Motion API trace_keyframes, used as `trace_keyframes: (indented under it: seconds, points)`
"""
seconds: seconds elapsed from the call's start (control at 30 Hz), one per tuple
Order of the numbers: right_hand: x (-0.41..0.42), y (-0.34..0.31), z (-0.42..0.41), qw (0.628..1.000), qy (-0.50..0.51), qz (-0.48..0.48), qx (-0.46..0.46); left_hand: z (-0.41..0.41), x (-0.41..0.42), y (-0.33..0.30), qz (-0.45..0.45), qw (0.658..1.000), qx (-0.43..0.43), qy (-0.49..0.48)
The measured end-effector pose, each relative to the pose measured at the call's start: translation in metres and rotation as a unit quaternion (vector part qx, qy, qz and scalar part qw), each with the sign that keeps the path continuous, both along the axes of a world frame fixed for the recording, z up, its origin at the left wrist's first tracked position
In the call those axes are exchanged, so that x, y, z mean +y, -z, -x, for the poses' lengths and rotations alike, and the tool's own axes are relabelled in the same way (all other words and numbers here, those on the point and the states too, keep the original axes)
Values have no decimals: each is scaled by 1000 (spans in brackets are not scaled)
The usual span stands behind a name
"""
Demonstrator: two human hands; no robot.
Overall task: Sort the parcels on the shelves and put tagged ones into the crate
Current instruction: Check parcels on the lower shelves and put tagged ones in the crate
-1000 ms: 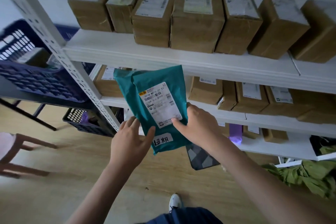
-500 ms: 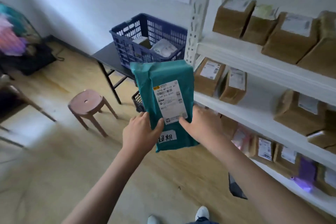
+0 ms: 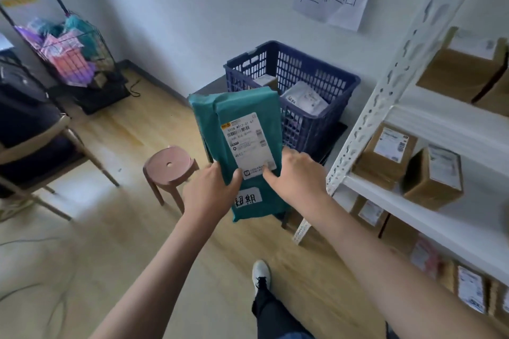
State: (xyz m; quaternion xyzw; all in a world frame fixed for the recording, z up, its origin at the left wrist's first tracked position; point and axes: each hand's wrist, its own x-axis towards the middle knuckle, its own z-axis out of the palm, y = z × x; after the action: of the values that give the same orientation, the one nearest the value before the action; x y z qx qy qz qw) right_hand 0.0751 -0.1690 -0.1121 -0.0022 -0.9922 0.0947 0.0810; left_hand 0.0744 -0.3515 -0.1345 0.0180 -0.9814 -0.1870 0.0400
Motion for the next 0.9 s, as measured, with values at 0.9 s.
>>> trace_keyframes:
  seconds: [0.9]
  points:
    - [147, 36, 446, 954, 244, 134, -106, 572, 173, 14, 102, 923, -110, 354]
